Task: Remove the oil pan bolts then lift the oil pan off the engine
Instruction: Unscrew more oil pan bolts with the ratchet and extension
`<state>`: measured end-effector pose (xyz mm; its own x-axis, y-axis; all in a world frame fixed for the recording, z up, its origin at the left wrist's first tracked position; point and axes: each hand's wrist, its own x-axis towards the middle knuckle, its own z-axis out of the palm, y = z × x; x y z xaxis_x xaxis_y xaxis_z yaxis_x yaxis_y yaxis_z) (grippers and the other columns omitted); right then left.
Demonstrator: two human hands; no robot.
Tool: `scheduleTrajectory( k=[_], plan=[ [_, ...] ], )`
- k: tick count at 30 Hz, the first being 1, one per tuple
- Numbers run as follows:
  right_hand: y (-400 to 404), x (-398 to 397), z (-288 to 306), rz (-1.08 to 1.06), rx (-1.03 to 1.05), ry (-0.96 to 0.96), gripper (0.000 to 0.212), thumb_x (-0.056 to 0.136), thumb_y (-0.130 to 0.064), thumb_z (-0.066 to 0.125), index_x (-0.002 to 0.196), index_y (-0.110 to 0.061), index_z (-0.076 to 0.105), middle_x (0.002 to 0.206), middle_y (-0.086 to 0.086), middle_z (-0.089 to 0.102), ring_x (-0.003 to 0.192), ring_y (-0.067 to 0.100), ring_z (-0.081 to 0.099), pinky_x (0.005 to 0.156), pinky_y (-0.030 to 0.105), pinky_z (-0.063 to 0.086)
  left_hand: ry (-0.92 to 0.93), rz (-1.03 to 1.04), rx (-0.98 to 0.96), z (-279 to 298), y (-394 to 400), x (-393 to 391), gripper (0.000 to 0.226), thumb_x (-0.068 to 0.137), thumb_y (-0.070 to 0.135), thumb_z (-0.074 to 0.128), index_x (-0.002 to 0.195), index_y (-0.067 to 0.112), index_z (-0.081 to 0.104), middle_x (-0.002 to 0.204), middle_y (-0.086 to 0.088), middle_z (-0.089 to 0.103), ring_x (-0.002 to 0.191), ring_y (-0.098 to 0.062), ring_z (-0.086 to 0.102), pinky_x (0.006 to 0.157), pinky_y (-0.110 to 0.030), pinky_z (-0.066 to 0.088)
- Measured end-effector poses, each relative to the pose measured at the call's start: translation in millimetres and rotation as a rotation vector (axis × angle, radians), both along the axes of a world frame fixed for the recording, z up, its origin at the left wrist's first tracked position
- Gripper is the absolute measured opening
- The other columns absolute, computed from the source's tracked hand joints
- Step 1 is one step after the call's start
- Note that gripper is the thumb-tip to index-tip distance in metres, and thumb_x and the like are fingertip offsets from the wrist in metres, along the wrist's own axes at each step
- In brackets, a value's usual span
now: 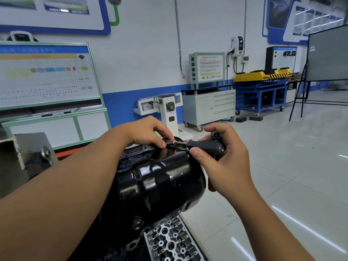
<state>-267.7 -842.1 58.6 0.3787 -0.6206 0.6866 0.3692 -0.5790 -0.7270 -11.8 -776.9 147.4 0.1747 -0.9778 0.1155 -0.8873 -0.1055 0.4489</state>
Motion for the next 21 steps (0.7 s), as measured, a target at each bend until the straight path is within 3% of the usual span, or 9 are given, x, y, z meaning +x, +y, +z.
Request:
scheduleTrajectory(
  k=[4,7,10,12,13,15,18,21],
  plan=[
    [-1.1,-0.4,2.9,-0.117,-0.046,0.139,0.038,0.084,-0.027,0.083,0.111,-0.042,0.060,0.102,-0.022,0.063,0.058,0.006,0.059,0.048,0.014,0.043,-0.051,-0.075,0.062,2.9,0.6,-3.4,0.023,0.094,0.015,0.074,0.116,0.022,0.076,0.069,0.035,0.067,0.066,0.019,0.059,0.062,0.003,0.039],
    [1.6,-2.0,5.2,-0.154,-0.075,0.184,0.029,0.082,-0.041,0.081,0.105,-0.042,0.063,0.103,-0.033,0.060,0.082,-0.001,0.063,0.063,0.005,0.044,-0.079,-0.091,0.069,2.1,-2.3,-4.3,0.017,0.096,0.017,0.073,0.109,0.028,0.075,0.070,0.035,0.067,0.065,0.017,0.059,0.061,0.001,0.040],
    [4.9,-3.6,8.4,-0.091,0.037,0.189,0.036,0.077,-0.066,0.070,0.099,-0.038,0.067,0.084,-0.014,0.069,0.069,0.007,0.063,0.061,0.016,0.048,-0.100,-0.062,0.079,1.3,-3.8,-2.2,0.021,0.095,0.016,0.073,0.102,0.036,0.076,0.079,0.033,0.069,0.063,0.011,0.059,0.059,-0.008,0.042],
    [4.6,-5.5,15.0,0.035,0.218,0.164,0.048,0.078,-0.078,0.057,0.094,-0.035,0.068,0.073,-0.006,0.067,0.054,0.010,0.054,0.055,0.030,0.045,-0.106,-0.039,0.085,1.5,-4.0,-1.3,0.028,0.095,0.015,0.073,0.098,0.043,0.075,0.088,0.035,0.070,0.070,0.011,0.061,0.064,-0.010,0.044],
    [4.2,-7.2,19.1,0.083,0.323,0.159,0.050,0.078,-0.081,0.051,0.090,-0.036,0.068,0.070,-0.005,0.063,0.050,0.010,0.048,0.051,0.030,0.041,-0.110,-0.032,0.086,1.3,-4.1,-1.3,0.031,0.095,0.015,0.072,0.096,0.046,0.074,0.092,0.036,0.069,0.073,0.011,0.062,0.068,-0.011,0.045],
    [0.8,-12.6,25.3,0.135,0.493,0.166,0.048,0.083,-0.080,0.048,0.080,-0.036,0.066,0.072,-0.002,0.055,0.047,0.012,0.037,0.044,0.026,0.032,-0.113,-0.020,0.089,0.8,-4.4,-1.2,0.035,0.095,0.014,0.072,0.095,0.049,0.073,0.095,0.036,0.069,0.076,0.010,0.063,0.074,-0.017,0.046],
    [-5.7,-22.8,25.8,0.208,0.500,0.209,0.044,0.094,-0.067,0.057,0.073,-0.030,0.066,0.073,0.005,0.046,0.044,0.012,0.029,0.043,0.021,0.025,-0.104,-0.011,0.087,0.3,-4.5,0.6,0.034,0.095,0.014,0.072,0.095,0.048,0.074,0.095,0.034,0.069,0.079,0.009,0.063,0.079,-0.027,0.050],
    [-6.0,-30.6,26.4,0.147,0.371,0.275,0.055,0.093,-0.066,0.060,0.073,-0.015,0.067,0.066,0.005,0.055,0.040,0.010,0.031,0.042,0.020,0.025,-0.108,-0.022,0.079,0.0,-4.3,-0.2,0.035,0.096,0.014,0.071,0.096,0.048,0.072,0.096,0.034,0.068,0.079,0.012,0.062,0.075,-0.015,0.045]
  ],
)
